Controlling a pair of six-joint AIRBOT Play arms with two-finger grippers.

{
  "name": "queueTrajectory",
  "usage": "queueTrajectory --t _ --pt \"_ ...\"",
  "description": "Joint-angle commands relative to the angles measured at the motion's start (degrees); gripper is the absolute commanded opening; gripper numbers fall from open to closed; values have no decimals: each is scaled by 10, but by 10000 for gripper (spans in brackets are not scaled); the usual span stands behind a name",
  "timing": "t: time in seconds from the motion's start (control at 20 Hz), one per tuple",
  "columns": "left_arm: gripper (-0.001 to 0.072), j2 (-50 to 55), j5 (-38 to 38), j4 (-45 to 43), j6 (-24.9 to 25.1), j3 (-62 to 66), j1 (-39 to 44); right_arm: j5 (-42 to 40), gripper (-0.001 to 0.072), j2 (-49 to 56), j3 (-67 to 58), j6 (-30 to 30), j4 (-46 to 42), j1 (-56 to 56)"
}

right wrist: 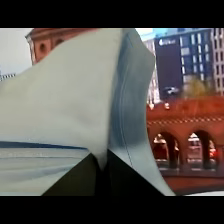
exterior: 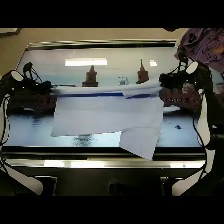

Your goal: Fold the clothes and pants, and hang the long-sleeved shirts on hangers.

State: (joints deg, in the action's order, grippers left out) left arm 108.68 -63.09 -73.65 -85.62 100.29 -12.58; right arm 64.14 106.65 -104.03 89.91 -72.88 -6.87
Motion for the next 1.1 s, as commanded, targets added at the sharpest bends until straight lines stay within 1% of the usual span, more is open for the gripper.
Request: queueTrajectory --t 0.0,0.1,0.2,0.55,0.65,0.75,0.8,0.85,0.9,0.95,1.0,1.05 --pt "19 3 -114 2 -6 0 0 83 34 4 0 18 -26 0" --pt "19 3 -167 2 -14 0 2 109 34 4 0 21 -32 0" --pt "19 3 -194 2 -18 0 4 121 34 4 0 23 -34 0" --pt "20 15 -197 0 -21 0 17 151 35 28 12 30 -34 0" --pt "20 22 -196 0 -35 0 18 159 35 41 12 30 -34 0" --pt "24 27 -196 0 -35 0 19 159 36 49 12 32 -30 0" --pt "53 28 -195 0 -35 0 19 159 36 52 12 32 -26 0" --pt "141 28 -194 0 -35 0 19 159 48 53 12 32 -23 0" --pt "306 28 -193 0 -36 0 19 159 111 53 12 31 -18 0" --pt "461 28 -193 0 -45 0 19 162 132 53 12 31 -11 0" --pt "551 26 -193 0 -52 0 18 170 218 53 12 31 -3 0" --pt "555 22 -193 -1 -57 0 16 181 338 52 12 31 4 0"
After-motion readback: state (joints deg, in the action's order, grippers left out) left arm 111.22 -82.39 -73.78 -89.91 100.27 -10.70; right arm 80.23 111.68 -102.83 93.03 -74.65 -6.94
